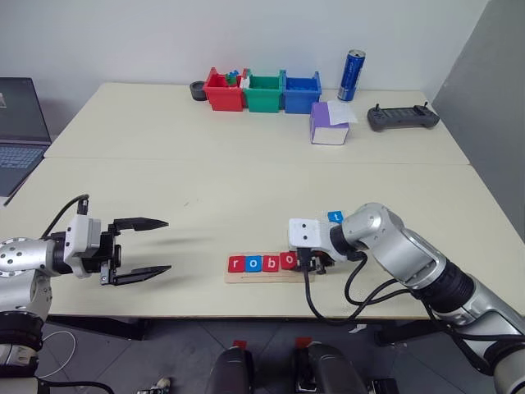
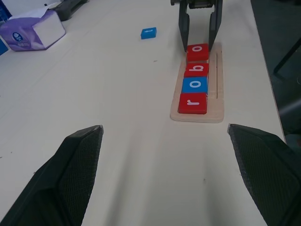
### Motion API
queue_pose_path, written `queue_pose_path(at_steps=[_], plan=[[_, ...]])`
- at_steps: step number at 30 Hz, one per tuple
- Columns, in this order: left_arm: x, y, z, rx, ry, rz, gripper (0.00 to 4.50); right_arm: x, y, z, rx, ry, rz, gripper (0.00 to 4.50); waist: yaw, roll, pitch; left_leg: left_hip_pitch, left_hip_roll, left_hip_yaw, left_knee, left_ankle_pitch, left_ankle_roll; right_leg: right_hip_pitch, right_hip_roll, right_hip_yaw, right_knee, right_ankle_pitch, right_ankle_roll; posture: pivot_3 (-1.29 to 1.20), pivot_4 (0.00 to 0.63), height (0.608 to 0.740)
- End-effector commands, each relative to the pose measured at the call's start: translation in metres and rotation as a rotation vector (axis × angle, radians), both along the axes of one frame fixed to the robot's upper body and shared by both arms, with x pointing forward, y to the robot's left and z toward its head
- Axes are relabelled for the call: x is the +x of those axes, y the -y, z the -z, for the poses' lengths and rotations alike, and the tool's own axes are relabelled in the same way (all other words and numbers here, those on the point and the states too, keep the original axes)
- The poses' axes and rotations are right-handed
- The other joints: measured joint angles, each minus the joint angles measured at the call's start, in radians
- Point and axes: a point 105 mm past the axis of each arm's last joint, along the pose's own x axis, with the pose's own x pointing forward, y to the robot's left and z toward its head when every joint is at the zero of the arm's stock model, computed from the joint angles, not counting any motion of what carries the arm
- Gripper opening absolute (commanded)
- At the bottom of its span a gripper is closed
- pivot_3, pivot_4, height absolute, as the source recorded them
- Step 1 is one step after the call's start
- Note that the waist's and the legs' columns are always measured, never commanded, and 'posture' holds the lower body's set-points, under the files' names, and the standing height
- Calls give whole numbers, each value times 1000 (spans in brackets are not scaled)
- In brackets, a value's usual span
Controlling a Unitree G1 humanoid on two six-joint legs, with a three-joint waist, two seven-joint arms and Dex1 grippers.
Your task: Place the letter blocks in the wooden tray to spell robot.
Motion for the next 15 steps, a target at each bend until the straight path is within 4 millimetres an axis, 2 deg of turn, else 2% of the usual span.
queue_pose_path(at_steps=[1, 15], plan=[[0, -6, -10, 20, 41, -14, 4500, -3, -4, -5, 4, 35, -9, 1465, 0, 0, 0, 0, 0, 0, 0, 0, 0, 0, 0, 0, 0, 0, 0, 0, 150, 740], [2, -6, -11, 24, 46, -15, 4500, 0, -4, 1, -12, 40, 24, 1465, 0, 0, 0, 0, 0, 0, 0, 0, 0, 0, 0, 0, 0, 0, 0, 0, 150, 740]])
